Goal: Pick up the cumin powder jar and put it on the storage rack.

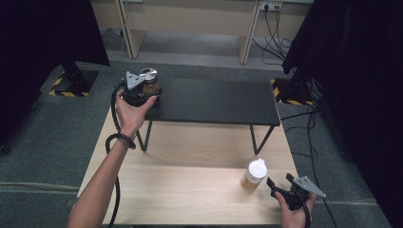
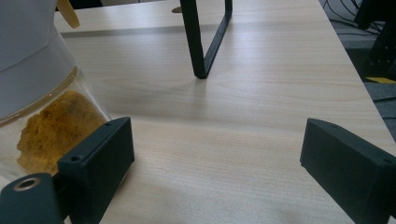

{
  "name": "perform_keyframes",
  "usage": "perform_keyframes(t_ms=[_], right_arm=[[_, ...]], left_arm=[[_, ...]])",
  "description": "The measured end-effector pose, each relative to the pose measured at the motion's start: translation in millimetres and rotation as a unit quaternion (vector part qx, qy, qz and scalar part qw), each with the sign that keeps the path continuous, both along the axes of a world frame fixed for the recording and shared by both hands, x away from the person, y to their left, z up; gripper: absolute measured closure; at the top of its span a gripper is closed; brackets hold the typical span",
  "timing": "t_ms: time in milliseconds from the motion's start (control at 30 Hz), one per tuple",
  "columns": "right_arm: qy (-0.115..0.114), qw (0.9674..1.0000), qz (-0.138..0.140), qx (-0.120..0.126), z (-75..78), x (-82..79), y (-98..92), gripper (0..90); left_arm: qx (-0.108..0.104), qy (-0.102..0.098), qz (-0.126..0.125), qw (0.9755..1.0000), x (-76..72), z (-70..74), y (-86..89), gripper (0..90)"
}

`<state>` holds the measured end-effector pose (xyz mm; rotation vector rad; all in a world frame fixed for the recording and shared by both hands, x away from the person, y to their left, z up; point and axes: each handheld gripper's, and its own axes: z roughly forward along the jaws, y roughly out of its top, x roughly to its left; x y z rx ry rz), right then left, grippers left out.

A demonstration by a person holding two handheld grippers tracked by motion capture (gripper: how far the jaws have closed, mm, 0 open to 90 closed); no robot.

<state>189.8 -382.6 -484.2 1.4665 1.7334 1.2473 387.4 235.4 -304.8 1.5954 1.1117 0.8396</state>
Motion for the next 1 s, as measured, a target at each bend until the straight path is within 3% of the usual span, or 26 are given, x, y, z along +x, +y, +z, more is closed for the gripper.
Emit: perform_keyframes(t_ms=[633,667,800,1000], right_arm=[[-0.001,1.0,0.001,-0.001,-0.3,-0.2,0.0,10.0],[-0.001,1.0,0.001,0.0,-0.3,-0.3,-0.4,10.0],[-0.001,1.0,0.001,0.006,-0.9,-0.1,-2.5,10.0],[0.0,1.0,0.001,0.004,-0.5,0.1,-1.9,10.0]], left_arm=[[0.0,-0.006,-0.003,1.0,-0.1,-2.0,1.9,29.9],[0.002,-0.011,0.0,0.9999,-1.6,-2.7,1.0,28.8],[0.001,-0.029,0.022,0.9993,-11.8,-2.8,-2.5,10.4],[0.009,-0.03,0.018,0.9993,-20.2,-0.2,1.5,6.9]])
